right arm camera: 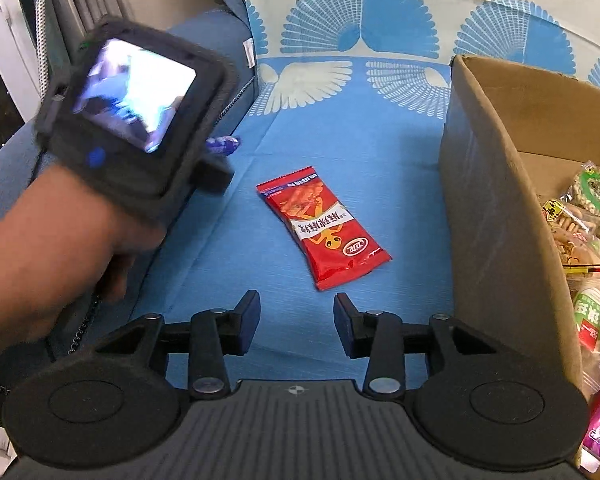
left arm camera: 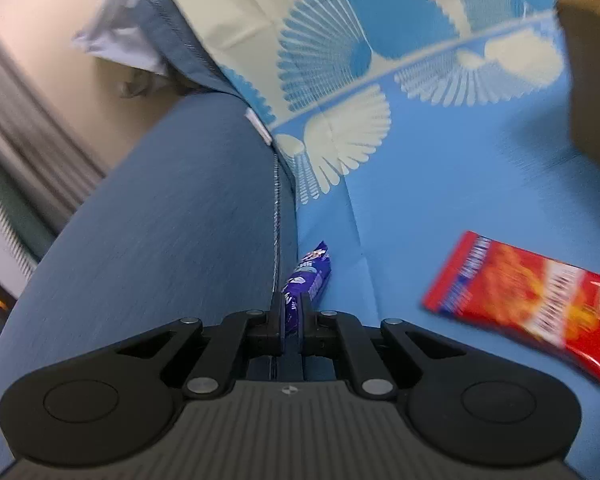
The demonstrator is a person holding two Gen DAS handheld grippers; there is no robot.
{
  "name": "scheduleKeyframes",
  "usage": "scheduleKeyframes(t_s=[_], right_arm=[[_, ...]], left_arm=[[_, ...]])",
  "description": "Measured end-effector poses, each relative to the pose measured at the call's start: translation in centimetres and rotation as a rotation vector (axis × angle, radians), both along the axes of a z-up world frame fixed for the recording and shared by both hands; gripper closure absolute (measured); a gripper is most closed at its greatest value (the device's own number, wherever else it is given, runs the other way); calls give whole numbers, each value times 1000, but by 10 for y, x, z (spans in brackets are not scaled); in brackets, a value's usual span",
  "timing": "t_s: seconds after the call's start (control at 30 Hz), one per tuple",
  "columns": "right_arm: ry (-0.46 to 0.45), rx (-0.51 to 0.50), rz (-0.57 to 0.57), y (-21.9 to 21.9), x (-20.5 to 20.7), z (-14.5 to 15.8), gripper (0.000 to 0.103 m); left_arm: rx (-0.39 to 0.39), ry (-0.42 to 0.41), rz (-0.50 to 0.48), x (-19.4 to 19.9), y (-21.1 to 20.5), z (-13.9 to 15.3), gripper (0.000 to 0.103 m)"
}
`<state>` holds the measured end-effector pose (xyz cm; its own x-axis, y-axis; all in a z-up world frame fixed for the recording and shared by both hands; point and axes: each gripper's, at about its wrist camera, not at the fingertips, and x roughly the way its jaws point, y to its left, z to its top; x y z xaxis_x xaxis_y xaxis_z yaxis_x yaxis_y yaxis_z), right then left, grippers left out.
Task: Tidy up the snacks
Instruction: 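Move both tools back to the sheet and grasp the purple candy bar with the left tool, then grasp the red chili snack packet with the right tool while the left tool holds the purple candy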
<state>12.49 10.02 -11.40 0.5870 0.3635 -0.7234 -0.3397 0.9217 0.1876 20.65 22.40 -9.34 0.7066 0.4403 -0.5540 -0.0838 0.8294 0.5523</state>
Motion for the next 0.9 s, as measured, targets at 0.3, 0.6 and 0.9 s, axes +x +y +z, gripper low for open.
scheduleKeyframes(t_s=[0.3, 0.6, 0.9], right_arm=[[-35, -52, -29, 1, -6, -3, 60], [-108, -72, -20, -1, -13, -1, 50], [-163, -40, -7, -3, -17, 7, 34]], left_arm=[[-525, -96, 83, -162, 8, 27, 62], [-535, -112, 146, -139, 11, 18, 60], [-530, -17, 233, -130, 20, -8, 72]])
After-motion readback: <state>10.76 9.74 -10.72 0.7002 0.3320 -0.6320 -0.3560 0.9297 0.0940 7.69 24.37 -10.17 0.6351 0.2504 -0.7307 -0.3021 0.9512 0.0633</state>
